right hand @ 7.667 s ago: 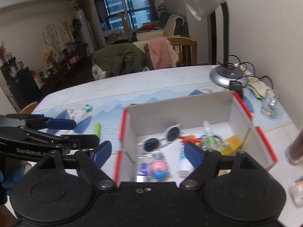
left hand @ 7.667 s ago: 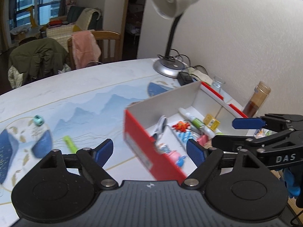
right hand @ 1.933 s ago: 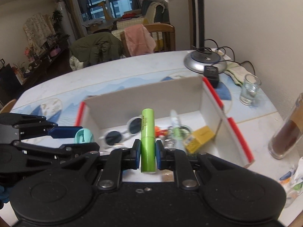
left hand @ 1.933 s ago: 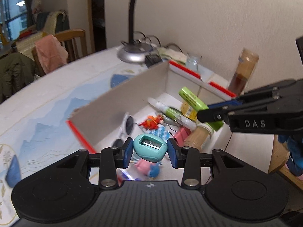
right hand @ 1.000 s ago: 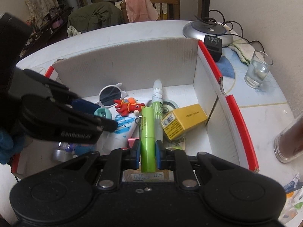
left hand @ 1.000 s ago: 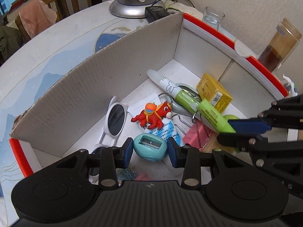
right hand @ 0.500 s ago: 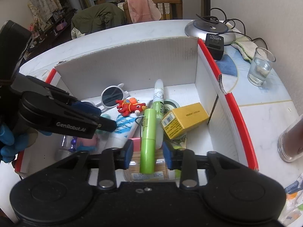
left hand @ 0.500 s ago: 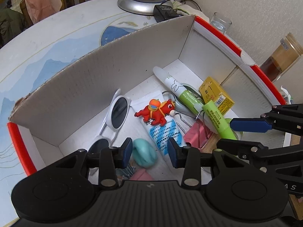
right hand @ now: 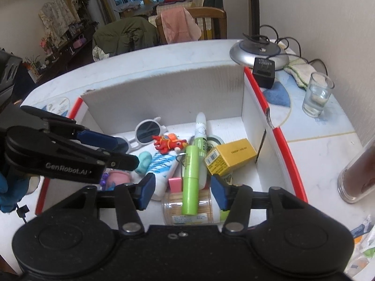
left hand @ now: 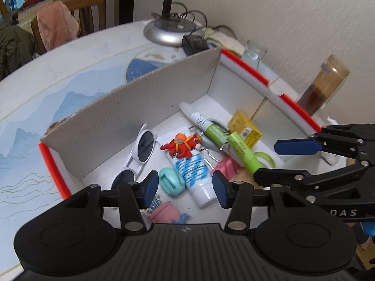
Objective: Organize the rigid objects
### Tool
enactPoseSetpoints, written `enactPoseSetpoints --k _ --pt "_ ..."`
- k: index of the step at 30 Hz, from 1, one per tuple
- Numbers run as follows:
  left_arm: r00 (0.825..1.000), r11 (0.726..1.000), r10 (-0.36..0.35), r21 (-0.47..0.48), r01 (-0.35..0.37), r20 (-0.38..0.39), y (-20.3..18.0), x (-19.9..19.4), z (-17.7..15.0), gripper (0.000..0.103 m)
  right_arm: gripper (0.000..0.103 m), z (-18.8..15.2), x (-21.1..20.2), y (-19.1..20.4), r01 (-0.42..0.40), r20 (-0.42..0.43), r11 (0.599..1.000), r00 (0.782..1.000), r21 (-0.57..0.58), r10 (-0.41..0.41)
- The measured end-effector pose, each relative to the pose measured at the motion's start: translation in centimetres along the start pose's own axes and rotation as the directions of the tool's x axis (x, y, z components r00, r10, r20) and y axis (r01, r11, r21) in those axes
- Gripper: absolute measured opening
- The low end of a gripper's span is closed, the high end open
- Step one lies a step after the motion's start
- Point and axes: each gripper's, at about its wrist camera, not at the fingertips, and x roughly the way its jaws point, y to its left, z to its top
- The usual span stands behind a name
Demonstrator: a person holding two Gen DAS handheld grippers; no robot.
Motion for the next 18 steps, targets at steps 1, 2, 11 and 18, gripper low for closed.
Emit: enactPoseSetpoints --k 1,2,11,18 --pt "1.000 1.000 -0.001 -0.001 0.001 0.013 -0.1 -0.5 -0.1 0.050 0.054 0.0 -0.3 0.2 -0.001 0.007 1.000 1.000 0.000 0.001" --pt "1.000 1.000 -0.003 -0.001 0.003 0.025 -0.1 -1.0 -0.3 0.050 0.055 0.0 -0.6 0.3 -0.002 0.014 1.000 1.000 0.001 0.002" --pt "0.989 0.999 0.031 0.036 -0.036 0.146 -0.3 -6.1 -2.1 0.060 0.064 -0.4 -3.4 2.6 -0.010 0.086 1.000 0.996 0.017 0.008" --pt "0.974 0.998 0.036 0.043 -0.047 0.224 0.5 -9.8 -3.8 0.065 0.076 -1.0 -5.4 4.3 -0.008 0.144 0.999 0.990 0.049 0.001"
